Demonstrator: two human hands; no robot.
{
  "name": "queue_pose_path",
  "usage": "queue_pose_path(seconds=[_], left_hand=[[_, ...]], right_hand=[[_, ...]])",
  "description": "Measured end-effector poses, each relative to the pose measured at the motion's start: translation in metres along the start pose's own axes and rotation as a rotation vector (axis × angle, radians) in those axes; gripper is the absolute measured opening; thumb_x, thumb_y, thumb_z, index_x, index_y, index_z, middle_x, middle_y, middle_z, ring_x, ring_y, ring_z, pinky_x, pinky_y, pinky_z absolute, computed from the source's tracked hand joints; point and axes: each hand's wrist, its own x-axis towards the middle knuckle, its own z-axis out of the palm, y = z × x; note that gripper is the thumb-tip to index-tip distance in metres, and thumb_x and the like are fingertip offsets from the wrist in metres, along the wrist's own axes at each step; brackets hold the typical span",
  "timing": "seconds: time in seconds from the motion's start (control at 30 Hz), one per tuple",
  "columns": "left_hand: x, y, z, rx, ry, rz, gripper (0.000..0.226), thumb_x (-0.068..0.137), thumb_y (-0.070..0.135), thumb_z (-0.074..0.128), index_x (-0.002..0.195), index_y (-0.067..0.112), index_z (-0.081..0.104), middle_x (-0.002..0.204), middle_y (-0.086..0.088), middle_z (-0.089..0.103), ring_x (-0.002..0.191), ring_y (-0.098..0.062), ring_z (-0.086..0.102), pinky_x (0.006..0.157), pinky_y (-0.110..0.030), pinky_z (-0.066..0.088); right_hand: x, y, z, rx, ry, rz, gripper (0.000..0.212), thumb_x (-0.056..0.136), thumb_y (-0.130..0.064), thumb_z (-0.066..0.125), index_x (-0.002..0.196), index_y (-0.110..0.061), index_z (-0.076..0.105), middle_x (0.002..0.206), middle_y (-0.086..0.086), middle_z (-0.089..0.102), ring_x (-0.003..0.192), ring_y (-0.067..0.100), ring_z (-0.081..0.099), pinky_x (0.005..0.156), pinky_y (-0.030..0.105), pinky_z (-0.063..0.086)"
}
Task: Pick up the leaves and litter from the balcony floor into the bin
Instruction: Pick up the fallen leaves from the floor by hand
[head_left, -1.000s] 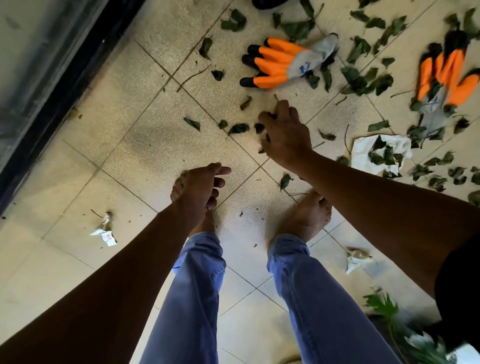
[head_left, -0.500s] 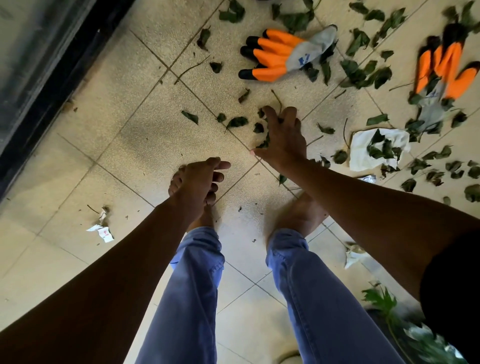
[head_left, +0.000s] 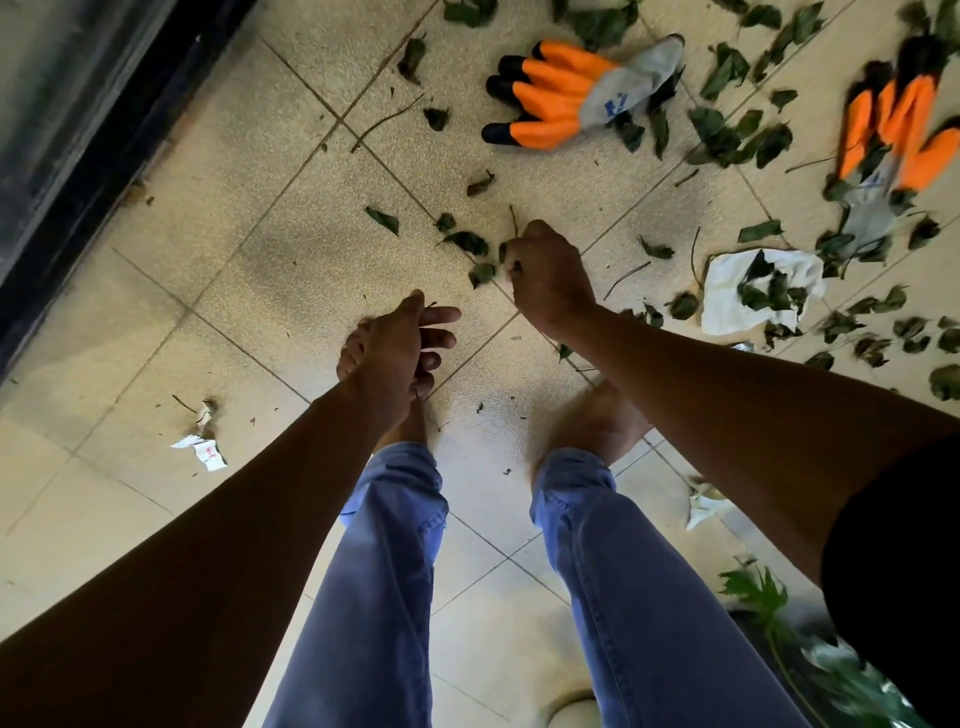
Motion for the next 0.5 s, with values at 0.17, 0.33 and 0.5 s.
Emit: queue_pose_path(seconds=[0.17,0.33,0.5], left_hand=[[0.003,-0.002,0.001,-0.147,0.001,-0.033,0.034,0.106,0.036,0.043,0.116,0.02,0.071,0.086,0.004,0.064,0.052,-0.006,0.043,0.039,-0.015,0.026],[0.0,-0.001,-0.002,-0.427,-0.117,-0.056,0.024,0.099,0.022,0.052,0.113,0.02,0.072,0.092,0.002,0.072,0.073,-0.014,0.063,0.061,-0.024,0.047],[-0.001,-0.004,0.001,-0.669,-0.224,-0.107,0.025,0.103,0.024,0.045,0.106,0.016,0.069,0.097,-0.008,0.074,0.094,-0.023,0.073,0.076,-0.032,0.058]], right_hand=[[-0.02,-0.027,-0.028,0.756,-0.055,0.388,0.004,0.083,-0.002,0.078,0.082,-0.002,0.075,0.082,0.009,0.074,0.074,0.021,0.074,0.067,0.042,0.064],[-0.064,-0.087,-0.071,1.284,-0.222,0.414,0.014,0.085,0.004,0.075,0.098,0.007,0.07,0.09,0.017,0.073,0.08,0.025,0.074,0.074,0.045,0.064],[-0.09,-0.118,-0.052,0.721,0.04,0.308,0.027,0.085,-0.028,0.077,0.108,-0.014,0.074,0.1,0.002,0.076,0.094,0.016,0.072,0.084,0.043,0.059]])
